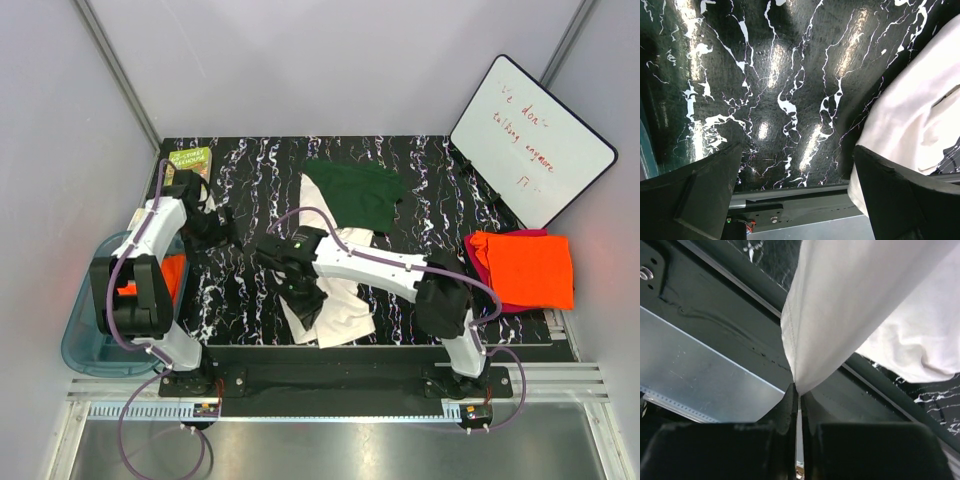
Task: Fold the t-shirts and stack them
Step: Fold the tshirt
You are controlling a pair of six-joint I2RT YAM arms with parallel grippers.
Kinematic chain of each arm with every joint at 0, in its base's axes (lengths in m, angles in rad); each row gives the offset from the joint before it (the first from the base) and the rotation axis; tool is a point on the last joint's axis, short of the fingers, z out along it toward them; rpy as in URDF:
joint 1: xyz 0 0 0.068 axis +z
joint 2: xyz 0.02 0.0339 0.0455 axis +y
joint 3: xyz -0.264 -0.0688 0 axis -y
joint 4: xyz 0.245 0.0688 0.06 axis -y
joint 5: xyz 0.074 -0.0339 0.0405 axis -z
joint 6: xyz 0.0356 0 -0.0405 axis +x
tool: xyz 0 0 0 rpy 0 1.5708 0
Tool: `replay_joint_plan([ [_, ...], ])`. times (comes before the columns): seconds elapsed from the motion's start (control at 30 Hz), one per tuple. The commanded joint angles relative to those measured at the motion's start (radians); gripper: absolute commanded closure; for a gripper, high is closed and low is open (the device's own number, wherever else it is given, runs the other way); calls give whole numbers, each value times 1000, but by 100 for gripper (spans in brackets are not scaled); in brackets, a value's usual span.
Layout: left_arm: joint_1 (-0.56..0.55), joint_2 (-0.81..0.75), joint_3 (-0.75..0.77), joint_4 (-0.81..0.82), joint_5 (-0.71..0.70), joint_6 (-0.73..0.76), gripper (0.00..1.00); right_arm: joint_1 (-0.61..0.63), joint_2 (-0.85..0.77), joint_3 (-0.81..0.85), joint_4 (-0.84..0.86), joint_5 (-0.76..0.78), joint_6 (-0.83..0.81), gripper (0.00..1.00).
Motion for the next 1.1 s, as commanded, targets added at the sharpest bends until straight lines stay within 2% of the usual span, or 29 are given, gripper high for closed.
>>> replay_joint_plan([
  [0.0,4,17,-2,19,17,15,1,7,-83,-84,-56,-24,50,100],
  [0.13,4,31,6,19,16,15,1,7,-111,-182,-58,-66,54,100],
  [0.27,4,46,10,16,3,15,1,7,-109,-211,-45,-118,22,97],
  [0.3,4,48,12,13,3,15,1,7,-107,-208,-45,-109,19,92],
  [0.33,1,51,17,13,5,17,1,7,-112,-199,-45,-104,12,69],
  [0.4,0,52,20,12,3,21,1,4,-143,-182,-52,-18,18,49],
  [0.43,-9,48,20,12,5,23,1,-8,-158,-168,-52,5,16,31],
  [0.5,-25,39,27,12,8,27,1,-46,-205,-154,-49,84,21,13],
  [0.53,-48,28,30,15,11,32,1,-74,-221,-145,-44,94,18,11],
  [0.67,-129,0,61,47,67,18,1,-308,-253,-116,0,138,-2,11],
  [0.7,-144,2,84,65,77,12,1,-415,-241,-107,13,154,-11,11],
  [0.77,-189,25,137,76,89,-12,1,-503,-217,-65,62,190,-33,15],
  [0.8,-201,40,159,78,91,-28,1,-586,-175,-46,80,194,-41,20],
  [0.83,-224,80,184,78,91,-34,1,-615,-149,2,100,197,-48,26],
  [0.87,-236,101,228,79,95,-40,1,-646,-117,37,118,197,-64,38],
  [0.9,-246,144,250,81,92,-49,3,-681,-41,118,122,225,-67,82],
  [0.93,-267,163,270,81,89,-52,4,-694,3,158,129,246,-74,98],
  [1.07,-303,255,368,84,109,-58,17,-708,234,402,110,287,-117,100],
])
